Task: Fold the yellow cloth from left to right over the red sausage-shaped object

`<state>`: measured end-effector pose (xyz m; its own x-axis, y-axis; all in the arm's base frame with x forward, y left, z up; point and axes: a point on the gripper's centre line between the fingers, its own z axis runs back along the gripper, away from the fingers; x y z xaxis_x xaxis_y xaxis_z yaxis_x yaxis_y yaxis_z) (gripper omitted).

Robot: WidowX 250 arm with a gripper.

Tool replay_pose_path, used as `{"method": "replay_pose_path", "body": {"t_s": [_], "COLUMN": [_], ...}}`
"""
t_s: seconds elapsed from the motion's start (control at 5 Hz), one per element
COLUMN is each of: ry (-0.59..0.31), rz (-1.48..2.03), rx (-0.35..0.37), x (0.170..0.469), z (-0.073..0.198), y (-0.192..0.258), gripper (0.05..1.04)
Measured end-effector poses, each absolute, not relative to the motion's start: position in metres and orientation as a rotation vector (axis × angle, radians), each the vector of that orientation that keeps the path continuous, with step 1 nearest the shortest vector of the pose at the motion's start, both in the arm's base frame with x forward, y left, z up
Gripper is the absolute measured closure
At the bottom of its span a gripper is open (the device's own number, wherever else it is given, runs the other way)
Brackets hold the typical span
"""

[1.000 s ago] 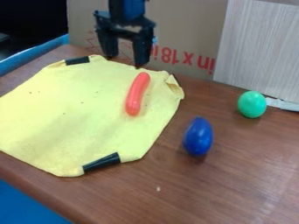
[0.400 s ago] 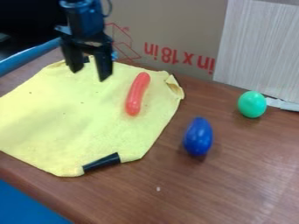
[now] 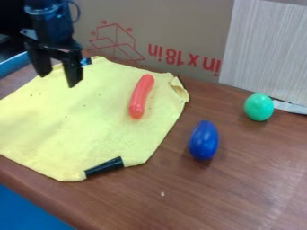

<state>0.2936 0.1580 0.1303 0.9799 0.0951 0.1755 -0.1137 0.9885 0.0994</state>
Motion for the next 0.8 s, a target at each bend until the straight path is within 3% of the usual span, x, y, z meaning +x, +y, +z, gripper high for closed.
{"method": "replay_pose_path", "body": {"t_s": [0.8], "ry": [-0.308], "rz": [0.313], "rx": [0.009], "x": [0.242], "z": [0.108], "y": [0.211], "gripper": [0.084]}}
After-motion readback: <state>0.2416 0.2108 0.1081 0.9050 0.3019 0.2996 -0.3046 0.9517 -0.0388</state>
